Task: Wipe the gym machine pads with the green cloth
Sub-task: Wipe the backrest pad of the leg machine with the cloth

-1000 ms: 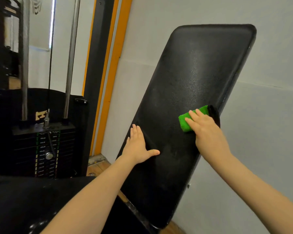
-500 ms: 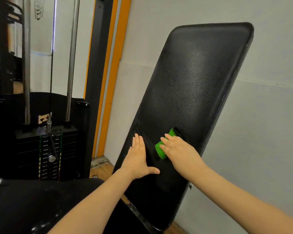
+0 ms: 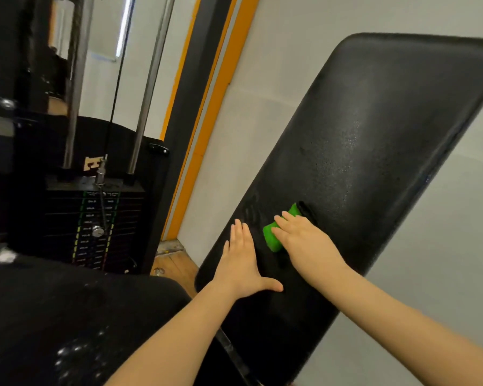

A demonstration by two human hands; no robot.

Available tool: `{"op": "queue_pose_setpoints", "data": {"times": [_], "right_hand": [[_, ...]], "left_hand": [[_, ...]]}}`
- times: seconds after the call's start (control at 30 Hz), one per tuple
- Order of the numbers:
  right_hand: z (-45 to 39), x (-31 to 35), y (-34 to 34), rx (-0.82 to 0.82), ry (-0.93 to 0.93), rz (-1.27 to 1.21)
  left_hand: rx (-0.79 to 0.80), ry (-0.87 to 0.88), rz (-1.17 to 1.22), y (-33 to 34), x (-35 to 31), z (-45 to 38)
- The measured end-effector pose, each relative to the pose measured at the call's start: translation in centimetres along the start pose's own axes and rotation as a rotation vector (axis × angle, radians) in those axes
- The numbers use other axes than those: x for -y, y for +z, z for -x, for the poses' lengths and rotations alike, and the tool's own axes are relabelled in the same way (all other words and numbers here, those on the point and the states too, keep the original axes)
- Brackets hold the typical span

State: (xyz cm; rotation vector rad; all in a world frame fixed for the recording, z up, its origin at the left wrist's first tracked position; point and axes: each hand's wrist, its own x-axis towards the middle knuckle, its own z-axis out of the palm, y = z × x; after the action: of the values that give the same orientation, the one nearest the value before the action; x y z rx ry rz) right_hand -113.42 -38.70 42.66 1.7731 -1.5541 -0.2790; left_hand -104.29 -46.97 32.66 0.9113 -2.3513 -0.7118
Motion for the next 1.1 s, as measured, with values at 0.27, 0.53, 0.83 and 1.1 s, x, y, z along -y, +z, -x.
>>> {"op": "queue_pose_setpoints", "data": {"times": [0.27,0.53,0.83,1.1], "right_hand": [[-7.4,0.6,-0.2,0.111,0.023,0.051],[-0.7,-1.6,0.5,-0.006,-0.081,0.046],[-11.3,2.2,0.3,0.140,0.049,0.108],[2.2,0.8,0.2,-0.069,0.079,-0.041]], "left_hand": [[0.025,-0.025,0.051,-0.3,0.4,-0.1],[0.019,-0.025,0.042,0.2,0.8,-0.3],[0.036,-0.034,0.094,-0.4,0.7,0.0],[0.049,-0.054,0.023,-0.4,0.5,-0.1]]}}
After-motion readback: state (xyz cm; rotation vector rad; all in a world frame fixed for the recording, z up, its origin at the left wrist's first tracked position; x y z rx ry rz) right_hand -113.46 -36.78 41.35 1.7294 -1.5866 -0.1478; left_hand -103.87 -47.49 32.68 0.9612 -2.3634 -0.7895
